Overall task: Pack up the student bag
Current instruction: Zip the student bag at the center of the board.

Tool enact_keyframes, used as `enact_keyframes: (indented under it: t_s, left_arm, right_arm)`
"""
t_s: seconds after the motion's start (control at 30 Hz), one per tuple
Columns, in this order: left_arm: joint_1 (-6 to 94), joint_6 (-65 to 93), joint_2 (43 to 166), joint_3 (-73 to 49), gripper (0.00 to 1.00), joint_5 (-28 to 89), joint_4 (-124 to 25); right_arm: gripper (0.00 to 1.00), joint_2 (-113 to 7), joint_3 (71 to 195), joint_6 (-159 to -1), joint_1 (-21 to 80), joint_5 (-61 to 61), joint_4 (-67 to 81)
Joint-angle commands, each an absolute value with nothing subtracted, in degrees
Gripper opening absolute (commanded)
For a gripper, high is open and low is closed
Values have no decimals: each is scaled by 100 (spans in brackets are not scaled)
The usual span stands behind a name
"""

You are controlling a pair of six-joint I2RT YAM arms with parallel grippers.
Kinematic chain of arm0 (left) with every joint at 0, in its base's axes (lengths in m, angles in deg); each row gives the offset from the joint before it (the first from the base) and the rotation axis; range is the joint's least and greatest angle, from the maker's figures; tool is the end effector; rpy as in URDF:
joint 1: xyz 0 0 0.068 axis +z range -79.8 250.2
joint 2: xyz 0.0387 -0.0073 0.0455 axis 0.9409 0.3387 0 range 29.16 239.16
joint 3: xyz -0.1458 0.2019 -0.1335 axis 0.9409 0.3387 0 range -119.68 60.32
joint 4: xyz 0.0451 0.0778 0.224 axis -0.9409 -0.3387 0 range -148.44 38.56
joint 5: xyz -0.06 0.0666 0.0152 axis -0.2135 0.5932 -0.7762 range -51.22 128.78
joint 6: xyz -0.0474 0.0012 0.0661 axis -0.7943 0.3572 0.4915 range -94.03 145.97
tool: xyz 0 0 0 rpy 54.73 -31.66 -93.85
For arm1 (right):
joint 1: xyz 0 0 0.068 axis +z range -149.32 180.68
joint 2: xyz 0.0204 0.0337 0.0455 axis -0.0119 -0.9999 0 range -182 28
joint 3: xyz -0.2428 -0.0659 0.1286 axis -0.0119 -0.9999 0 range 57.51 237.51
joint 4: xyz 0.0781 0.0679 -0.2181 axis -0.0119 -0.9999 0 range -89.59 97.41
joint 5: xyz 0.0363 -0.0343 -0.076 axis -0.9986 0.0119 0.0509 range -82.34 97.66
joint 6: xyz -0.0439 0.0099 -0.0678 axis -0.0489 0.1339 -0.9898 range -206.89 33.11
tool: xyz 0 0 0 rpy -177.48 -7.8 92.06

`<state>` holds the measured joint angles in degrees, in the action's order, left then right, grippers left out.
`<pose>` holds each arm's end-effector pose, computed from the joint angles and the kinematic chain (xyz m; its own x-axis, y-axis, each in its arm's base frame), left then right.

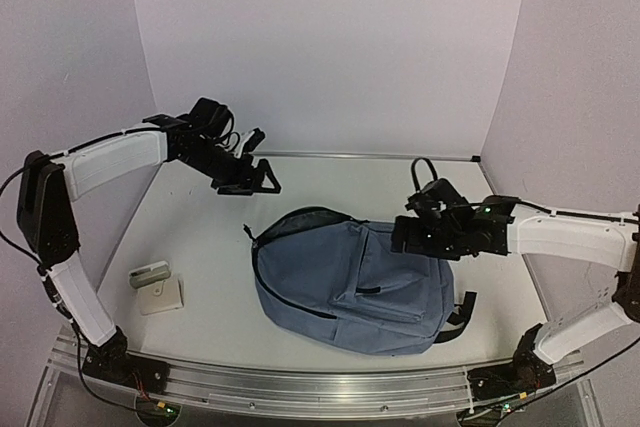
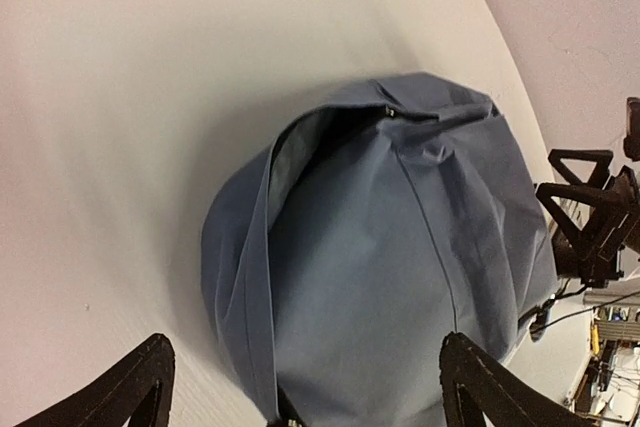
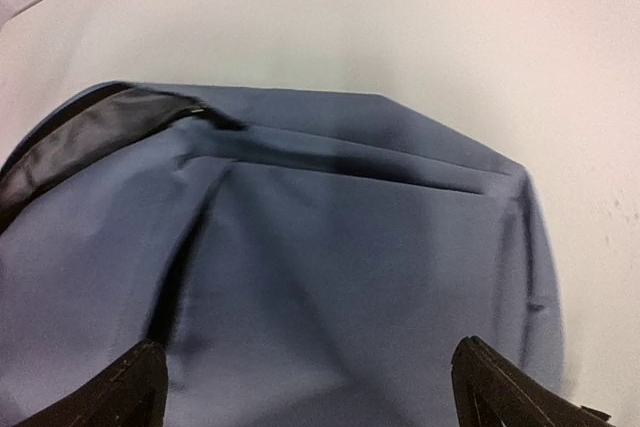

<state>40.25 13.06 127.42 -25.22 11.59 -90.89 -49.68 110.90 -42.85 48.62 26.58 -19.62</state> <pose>0.3084 -0.2149 0.2860 -0.8206 0.2434 -0.5171 0.5166 0.7030 -0.4888 0.2031 0.1910 0.2341 -0.7698 0.1285 -0.6252 -0.0437 0.9666 0.2526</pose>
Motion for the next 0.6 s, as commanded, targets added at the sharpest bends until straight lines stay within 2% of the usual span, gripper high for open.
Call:
enact_keyframes:
  t_s: [0.0, 0.1, 0.3, 0.4, 0.47, 0.5, 0.57]
  left_arm:
    - [4012, 1757, 13725, -3170, 96, 1009, -8982]
    - [3985, 1913, 14190, -3490, 98, 856, -9005]
    - [3769, 2209, 14826, -3933, 100, 521, -9230]
    - [3727, 2245, 14996, -3994, 98, 547, -9250]
    - [3724, 2222, 15063, -4017, 87, 541, -9250]
    - [3724, 2198, 15102, -4037, 76, 533, -9253]
    - [3722, 2116, 15127, -4011, 46, 528, -9196]
  right_arm:
    - [98, -4227, 10402, -4066, 3914, 2118, -2117]
    - [98, -3869, 9961, -3984, 3538, 1633, -2042]
    - [98, -3455, 9265, -3483, 3499, 1158, -1737]
    - [94, -3342, 8956, -3302, 3499, 1022, -1573]
    - [90, -3321, 8794, -3266, 3500, 895, -1405]
    - [88, -3335, 8728, -3256, 3499, 839, -1303]
    - [77, -3407, 8617, -3256, 3499, 593, -1077]
